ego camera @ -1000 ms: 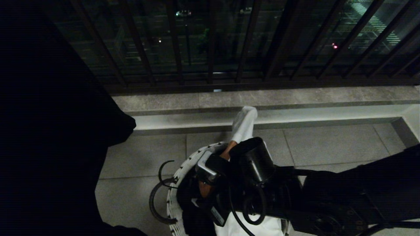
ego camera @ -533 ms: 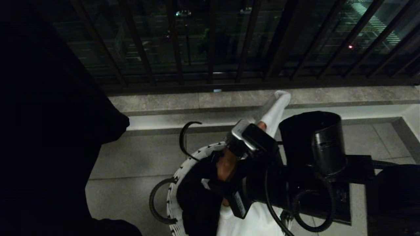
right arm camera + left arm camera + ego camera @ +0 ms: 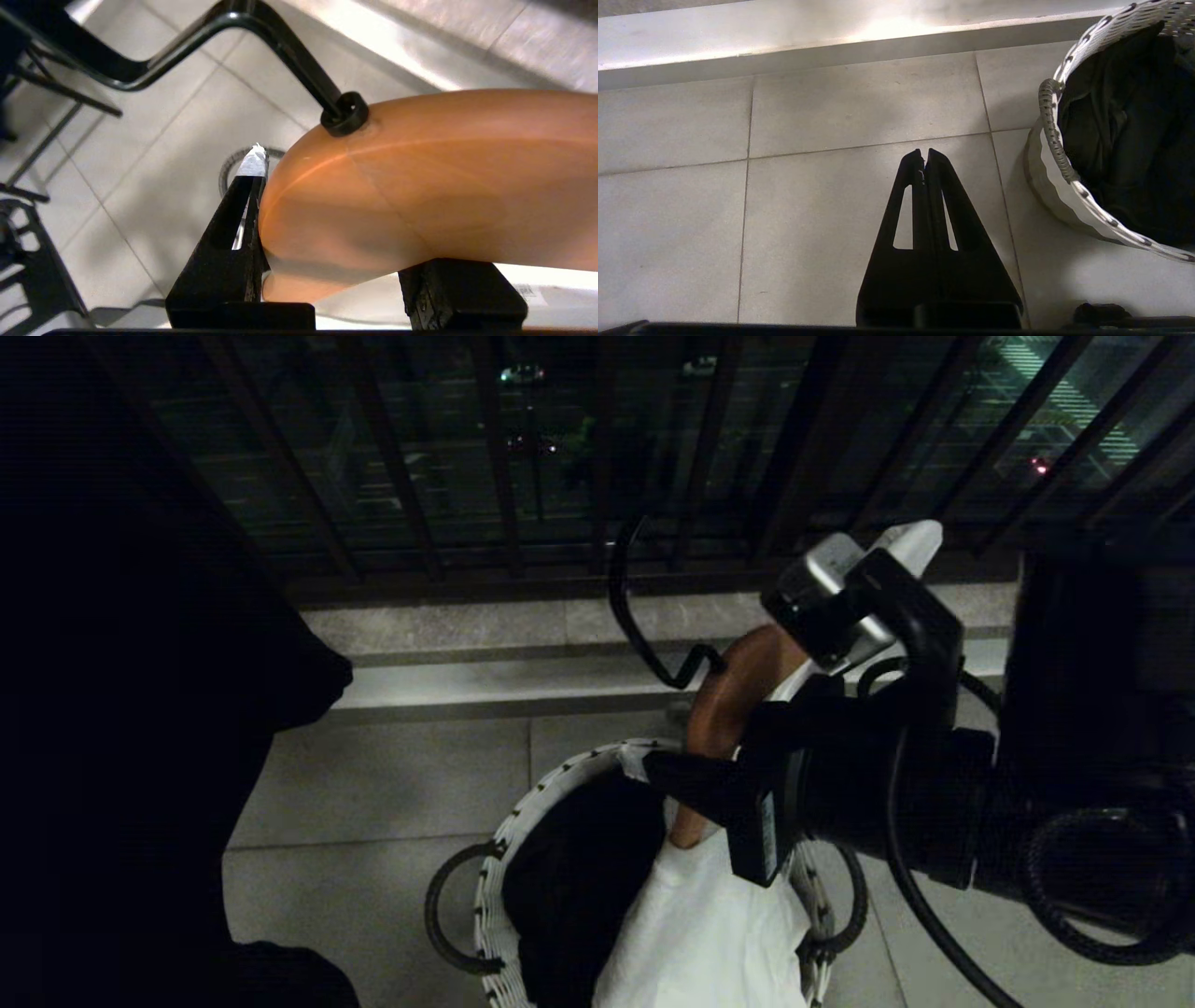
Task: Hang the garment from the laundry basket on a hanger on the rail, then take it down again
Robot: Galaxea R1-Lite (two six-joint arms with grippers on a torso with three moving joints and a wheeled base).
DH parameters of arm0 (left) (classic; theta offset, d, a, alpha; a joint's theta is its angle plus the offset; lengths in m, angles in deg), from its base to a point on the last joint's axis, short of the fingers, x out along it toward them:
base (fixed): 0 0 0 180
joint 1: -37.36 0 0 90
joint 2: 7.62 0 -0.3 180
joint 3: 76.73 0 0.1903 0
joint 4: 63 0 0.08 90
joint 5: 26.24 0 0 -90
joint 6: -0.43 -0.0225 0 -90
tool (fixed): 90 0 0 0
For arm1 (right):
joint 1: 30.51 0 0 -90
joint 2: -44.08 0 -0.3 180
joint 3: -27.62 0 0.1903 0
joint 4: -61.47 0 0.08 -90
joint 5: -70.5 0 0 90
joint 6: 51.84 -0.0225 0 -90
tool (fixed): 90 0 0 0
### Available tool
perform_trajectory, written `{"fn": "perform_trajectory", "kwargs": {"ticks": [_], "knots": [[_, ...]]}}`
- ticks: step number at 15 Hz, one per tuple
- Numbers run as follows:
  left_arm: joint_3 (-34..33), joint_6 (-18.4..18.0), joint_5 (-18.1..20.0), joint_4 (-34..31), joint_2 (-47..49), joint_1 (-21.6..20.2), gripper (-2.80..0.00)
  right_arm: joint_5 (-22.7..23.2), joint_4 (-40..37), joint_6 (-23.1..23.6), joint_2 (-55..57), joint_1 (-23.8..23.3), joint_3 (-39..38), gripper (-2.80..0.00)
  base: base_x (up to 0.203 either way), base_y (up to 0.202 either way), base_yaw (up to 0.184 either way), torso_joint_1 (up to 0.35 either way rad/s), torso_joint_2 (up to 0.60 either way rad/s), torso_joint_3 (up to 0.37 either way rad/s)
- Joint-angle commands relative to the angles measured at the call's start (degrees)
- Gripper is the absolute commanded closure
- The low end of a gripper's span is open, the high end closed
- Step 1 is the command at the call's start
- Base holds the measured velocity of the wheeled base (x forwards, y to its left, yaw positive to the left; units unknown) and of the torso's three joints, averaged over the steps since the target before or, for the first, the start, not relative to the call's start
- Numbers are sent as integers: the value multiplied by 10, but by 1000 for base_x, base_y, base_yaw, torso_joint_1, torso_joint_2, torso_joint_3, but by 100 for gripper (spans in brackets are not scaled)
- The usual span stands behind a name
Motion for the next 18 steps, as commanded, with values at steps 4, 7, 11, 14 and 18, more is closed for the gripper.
{"fn": "perform_trajectory", "kwargs": {"ticks": [4,7,11,14,18], "knots": [[-2,0,0,0,0,0,0,-3,-64,-1,-55,0,61,0,0,0,0,0,0,0],[-2,-1,1,0,0,0,0,-38,-76,-1,-76,0,74,0,0,0,0,0,0,0],[-2,-1,0,0,0,0,0,-86,-78,0,-107,0,73,0,0,0,0,0,0,0],[-2,0,1,0,0,0,0,-120,-77,2,-126,0,79,0,0,0,0,0,0,0],[-2,0,1,0,0,0,0,-131,-77,2,-153,0,103,0,0,0,0,0,0,0]]}}
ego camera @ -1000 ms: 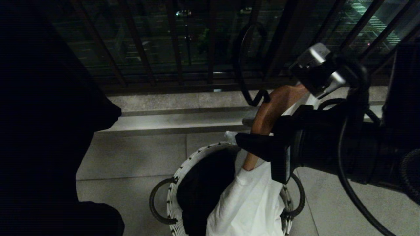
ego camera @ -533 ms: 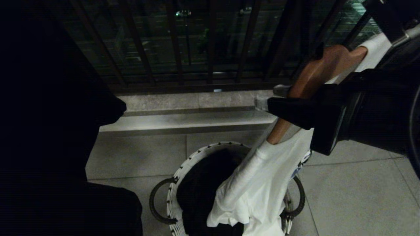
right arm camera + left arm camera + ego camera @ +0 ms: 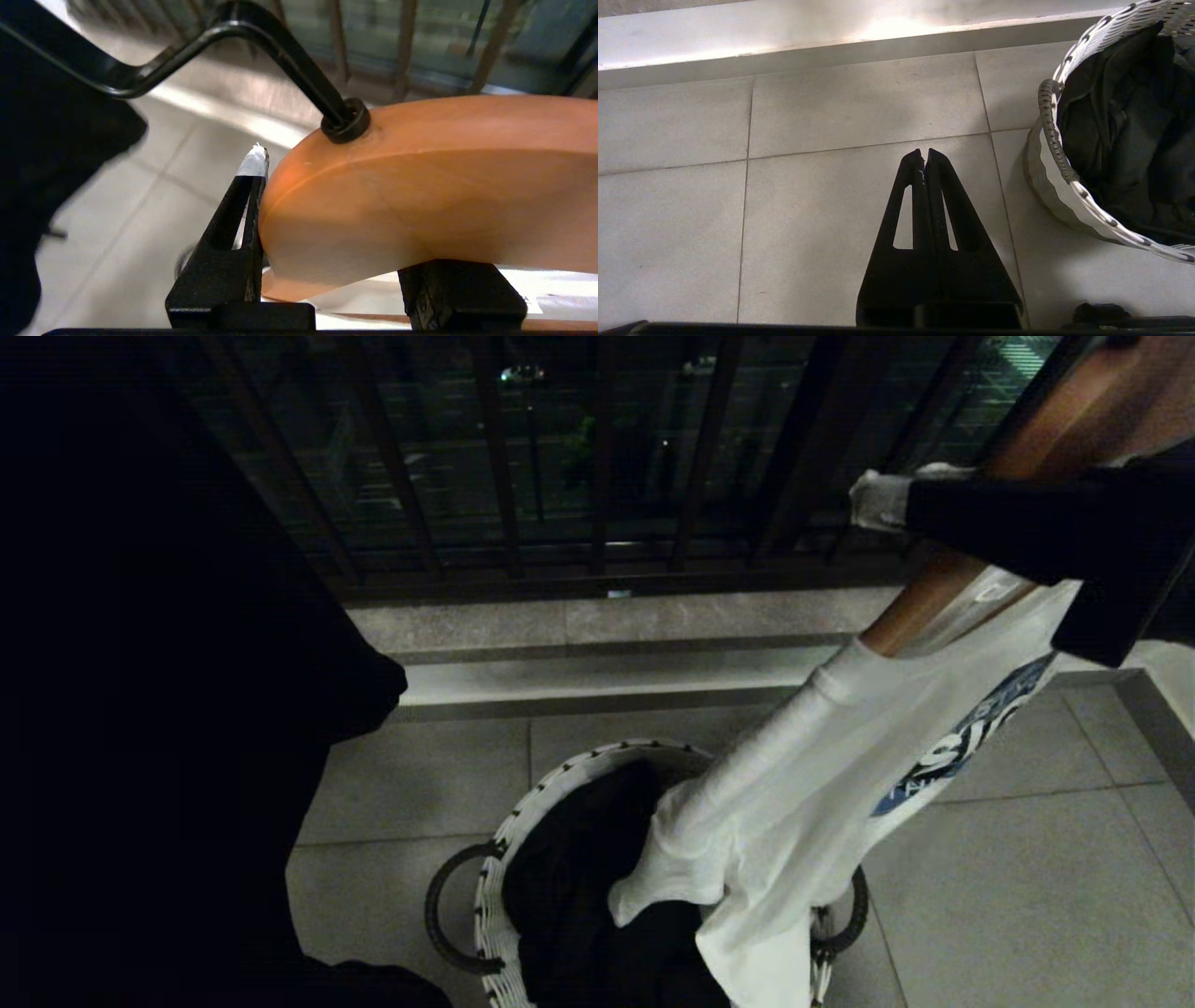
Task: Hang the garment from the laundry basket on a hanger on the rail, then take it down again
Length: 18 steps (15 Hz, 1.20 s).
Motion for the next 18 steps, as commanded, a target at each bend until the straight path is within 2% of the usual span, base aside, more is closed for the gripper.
{"fn": "perform_trajectory", "kwargs": {"ticks": [1,7,10,18], "knots": [[-2,0,0,0,0,0,0,-3,1,0,-18,-1,7,0,0,0,0,0,0,0],[-2,0,1,0,0,0,0,-38,0,3,-44,-8,36,0,0,0,0,0,0,0],[-2,0,0,0,0,0,0,-40,1,5,-43,-40,47,0,0,0,0,0,0,0],[-2,0,0,0,0,0,0,-53,4,27,-43,-84,51,0,0,0,0,0,0,0]]}}
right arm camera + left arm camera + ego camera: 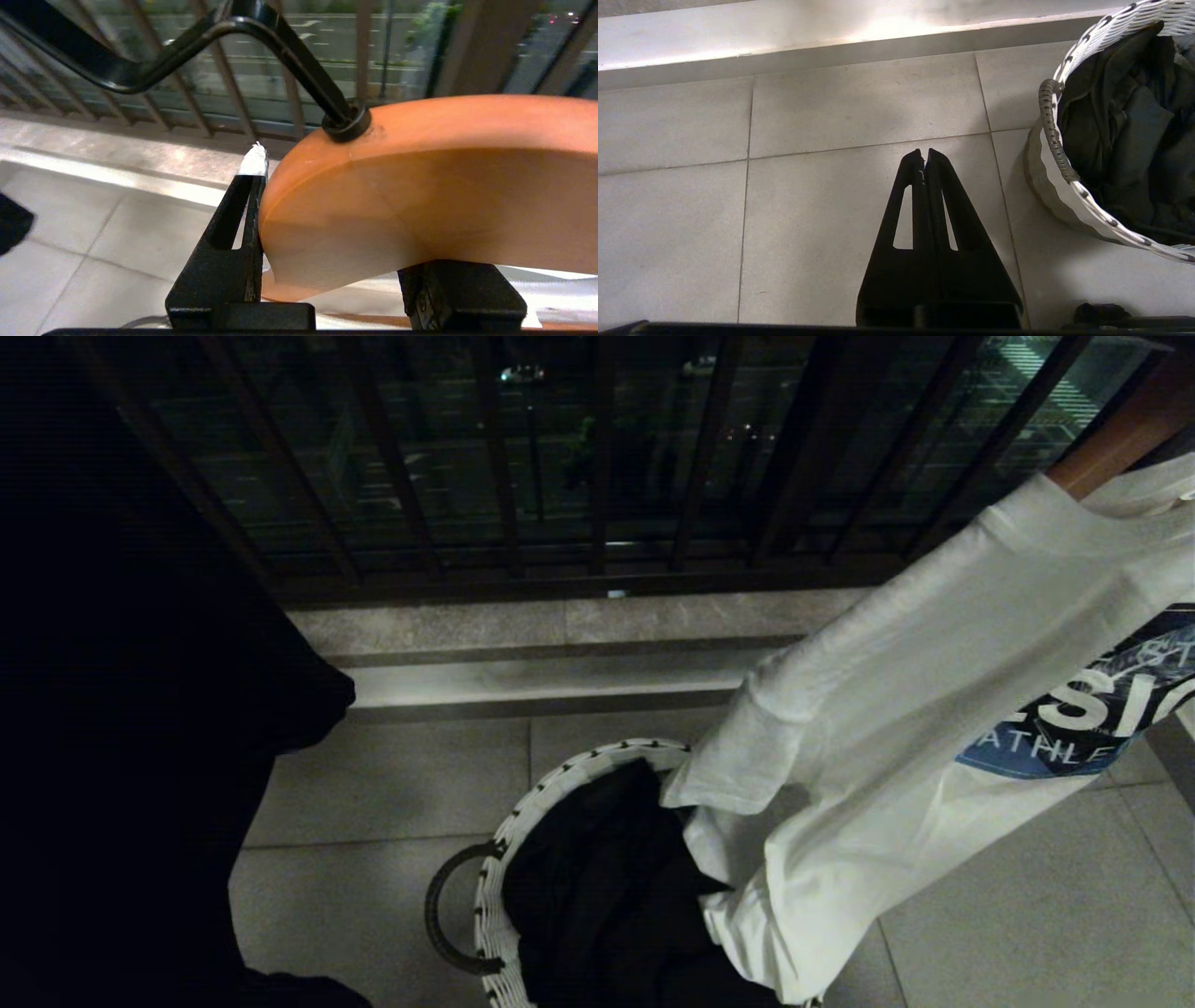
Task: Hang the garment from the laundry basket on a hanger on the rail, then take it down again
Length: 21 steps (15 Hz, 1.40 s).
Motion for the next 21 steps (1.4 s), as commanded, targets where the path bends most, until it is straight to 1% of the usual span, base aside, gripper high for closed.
{"fn": "perform_trajectory", "kwargs": {"ticks": [1,8,13,21], "knots": [[-2,0,1,0,0,0,0,-1,1,1,-1,-12,1,0,0,0,0,0,0,0],[-2,2,0,-1,0,0,0,-1,6,1,-12,-52,10,0,0,0,0,0,0,0],[-2,2,0,0,0,0,0,-1,6,1,-20,-52,15,0,0,0,0,1,0,13],[-2,2,0,0,0,0,0,-6,4,1,-41,-53,12,0,0,0,0,2,2,180]]}}
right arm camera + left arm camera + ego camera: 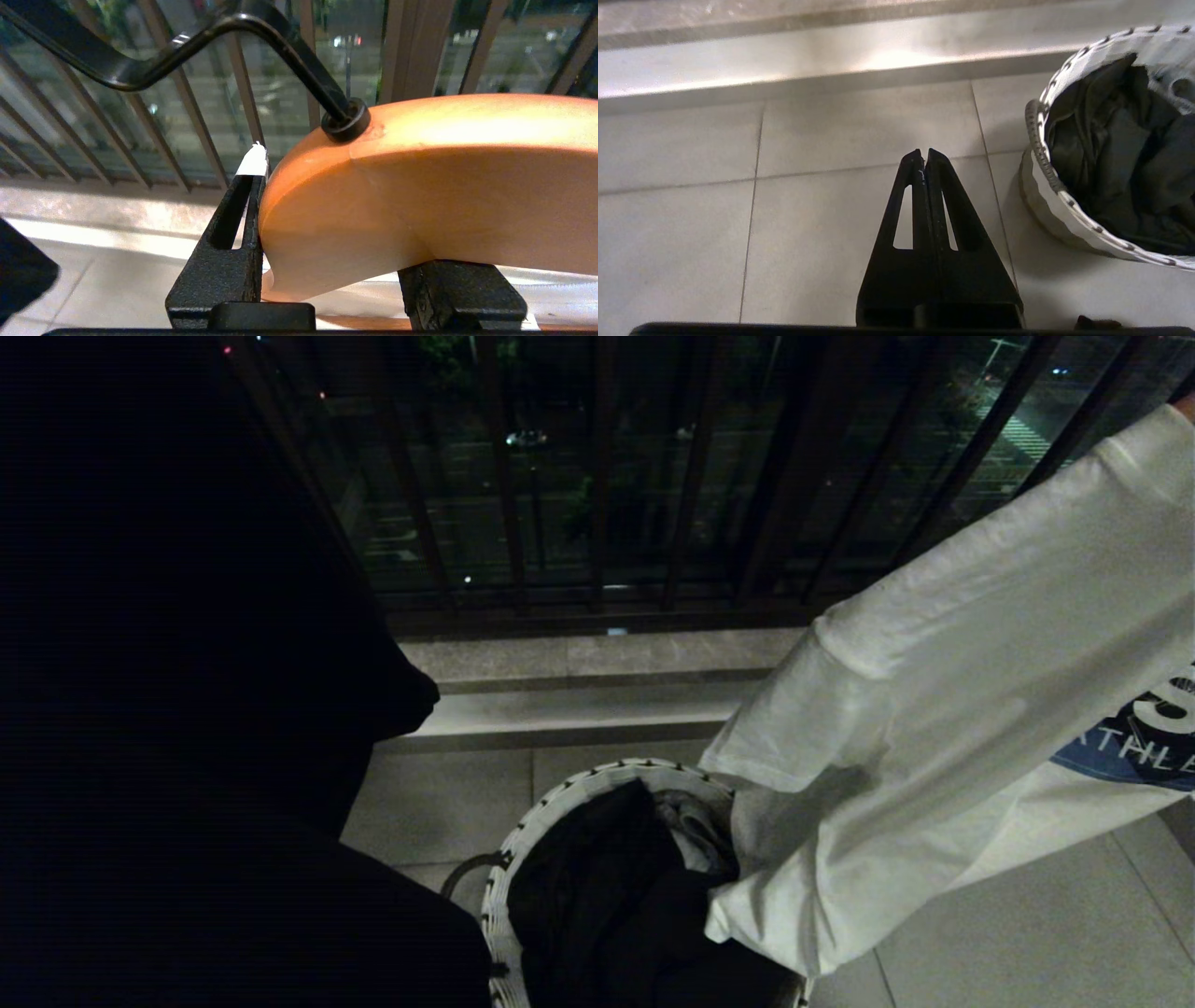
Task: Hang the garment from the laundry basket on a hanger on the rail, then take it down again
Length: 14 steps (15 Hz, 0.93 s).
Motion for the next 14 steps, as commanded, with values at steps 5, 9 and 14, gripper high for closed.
{"fn": "perform_trajectory", "kwargs": {"ticks": [5,9,14], "knots": [[-2,0,0,0,0,0,0,-3,-4,2,-25,0,-2,0,0,0,0,1,4,203],[-2,-1,0,0,0,0,0,-18,-70,2,-43,0,5,0,0,0,0,0,3,205],[-2,-1,0,0,0,0,0,-69,-123,12,-61,0,36,0,0,0,0,0,2,204]]}}
